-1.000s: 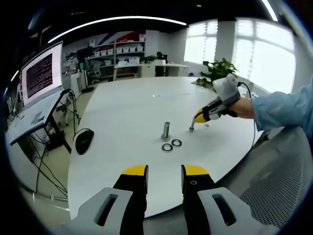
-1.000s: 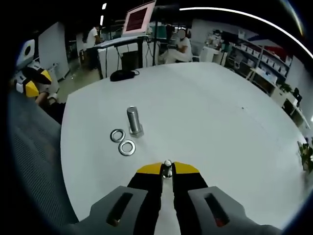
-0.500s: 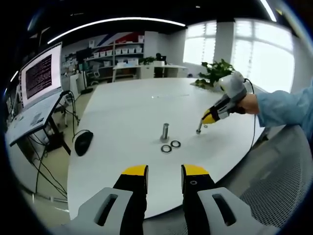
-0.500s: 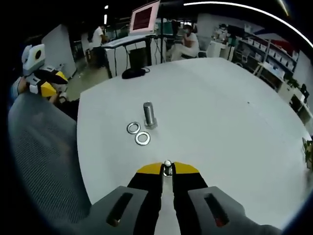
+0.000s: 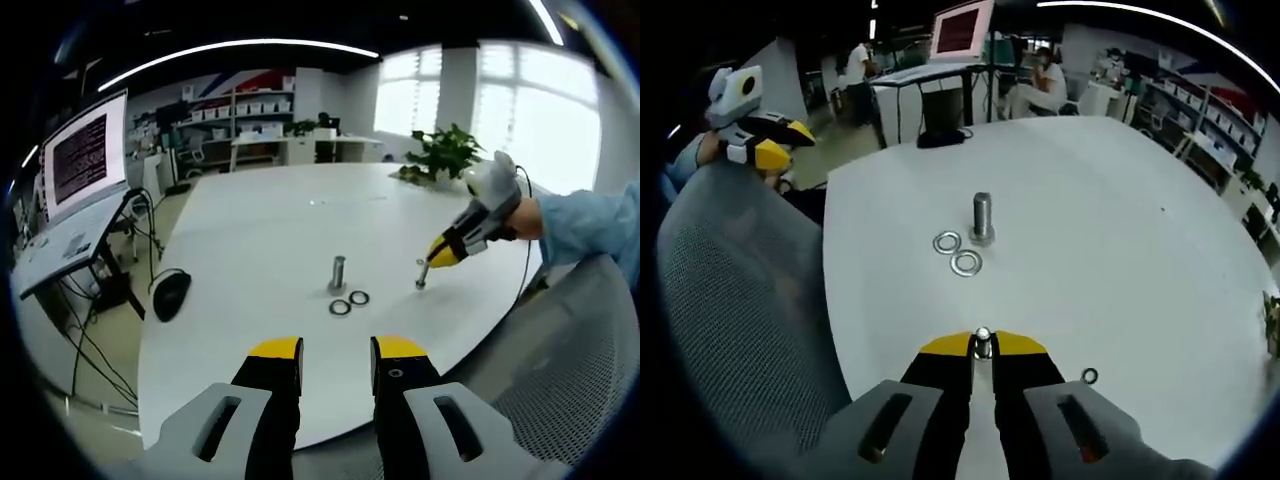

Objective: Place the washer onto the threaded stud by aligning its center hole with the stud, sliding it down to the base, and recovering from edge contact or off-axis alignment until the washer reaches the visible bottom stop.

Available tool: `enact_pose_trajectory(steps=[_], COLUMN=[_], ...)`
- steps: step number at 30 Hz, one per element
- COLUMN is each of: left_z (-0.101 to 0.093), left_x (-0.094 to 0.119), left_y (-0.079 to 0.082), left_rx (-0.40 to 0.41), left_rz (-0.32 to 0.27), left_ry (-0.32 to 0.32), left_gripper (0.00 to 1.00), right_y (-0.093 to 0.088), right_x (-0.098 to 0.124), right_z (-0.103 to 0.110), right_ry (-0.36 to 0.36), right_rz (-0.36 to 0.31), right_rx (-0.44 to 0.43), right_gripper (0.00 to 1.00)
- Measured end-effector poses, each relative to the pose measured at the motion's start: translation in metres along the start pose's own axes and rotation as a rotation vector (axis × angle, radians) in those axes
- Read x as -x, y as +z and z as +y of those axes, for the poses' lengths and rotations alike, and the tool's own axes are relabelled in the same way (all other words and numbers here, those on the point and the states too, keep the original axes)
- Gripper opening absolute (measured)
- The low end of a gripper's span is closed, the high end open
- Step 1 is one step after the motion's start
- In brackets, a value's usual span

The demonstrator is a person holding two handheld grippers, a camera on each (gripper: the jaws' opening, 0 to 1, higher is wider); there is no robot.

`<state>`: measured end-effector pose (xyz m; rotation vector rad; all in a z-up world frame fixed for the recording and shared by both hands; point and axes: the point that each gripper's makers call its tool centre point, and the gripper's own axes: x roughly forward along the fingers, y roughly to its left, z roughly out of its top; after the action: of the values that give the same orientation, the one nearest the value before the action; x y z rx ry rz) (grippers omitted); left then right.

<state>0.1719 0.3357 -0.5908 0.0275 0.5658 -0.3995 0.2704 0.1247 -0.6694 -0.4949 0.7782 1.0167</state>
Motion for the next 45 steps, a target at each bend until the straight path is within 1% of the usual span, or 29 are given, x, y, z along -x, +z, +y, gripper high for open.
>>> enact_pose_trajectory(steps=[6,11,16,23,29,32,35,38,40,43,45], left_z=[0.000,0.001,0.001,0.000,0.000,0.000,0.000,-0.001,-0.001,0.000,0.000], left_x=[0.000,0.000,0.001,0.001,0.001,0.000,0.000,0.000,0.000,-0.001,-0.001], left_y=[0.001,0.001,0.001,0.002,0.001,0.000,-0.001,-0.001,-0.002,-0.002,-0.003], left_rx=[-0.002,-0.003,-0.002,-0.004,-0.003,-0.003,-0.004,-0.006,-0.008,-0.008,-0.010], left_rz=[-0.004,-0.004,-0.004,-0.010,-0.005,0.000,0.004,0.008,0.013,0.014,0.019], left_ry=[0.001,0.002,0.003,-0.003,0.000,-0.003,-0.003,-0.004,-0.004,-0.003,-0.003], left_gripper=[0.25,0.25,0.25,0.25,0.25,0.25,0.25,0.25,0.25,0.25,0.25], right_y=[-0.008,-0.011,-0.013,-0.019,-0.016,-0.016,-0.015,-0.014,-0.015,-0.018,-0.024], right_x=[-0.001,-0.005,-0.006,-0.010,-0.012,-0.012,-0.011,-0.009,-0.007,-0.004,-0.002], right_z=[0.016,0.025,0.029,0.029,0.032,0.037,0.037,0.034,0.030,0.022,0.012], right_ry=[0.036,0.061,0.074,0.074,0.079,0.095,0.101,0.102,0.098,0.086,0.059], right_rz=[0.029,0.047,0.061,0.083,0.075,0.075,0.075,0.066,0.065,0.067,0.078], right_rx=[0.029,0.055,0.065,0.076,0.072,0.077,0.082,0.042,0.025,0.008,-0.018], right_gripper=[0.08,0.08,0.08,0.08,0.08,0.09,0.10,0.18,0.19,0.20,0.20])
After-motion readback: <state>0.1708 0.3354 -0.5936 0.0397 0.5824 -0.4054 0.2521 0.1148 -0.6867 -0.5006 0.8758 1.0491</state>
